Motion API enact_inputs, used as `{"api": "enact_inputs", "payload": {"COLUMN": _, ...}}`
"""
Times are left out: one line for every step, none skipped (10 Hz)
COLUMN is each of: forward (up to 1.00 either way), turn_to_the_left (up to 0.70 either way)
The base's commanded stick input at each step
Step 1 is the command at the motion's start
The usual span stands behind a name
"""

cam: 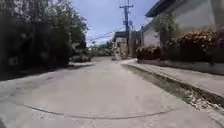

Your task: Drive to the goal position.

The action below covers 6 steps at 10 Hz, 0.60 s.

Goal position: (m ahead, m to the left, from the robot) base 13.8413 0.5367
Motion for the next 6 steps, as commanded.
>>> {"api": "enact_inputs", "payload": {"forward": 1.0, "turn_to_the_left": 0.01}}
{"api": "enact_inputs", "payload": {"forward": 1.0, "turn_to_the_left": 0.01}}
{"api": "enact_inputs", "payload": {"forward": 1.0, "turn_to_the_left": 0.01}}
{"api": "enact_inputs", "payload": {"forward": 1.0, "turn_to_the_left": 0.01}}
{"api": "enact_inputs", "payload": {"forward": 1.0, "turn_to_the_left": 0.01}}
{"api": "enact_inputs", "payload": {"forward": 1.0, "turn_to_the_left": 0.01}}
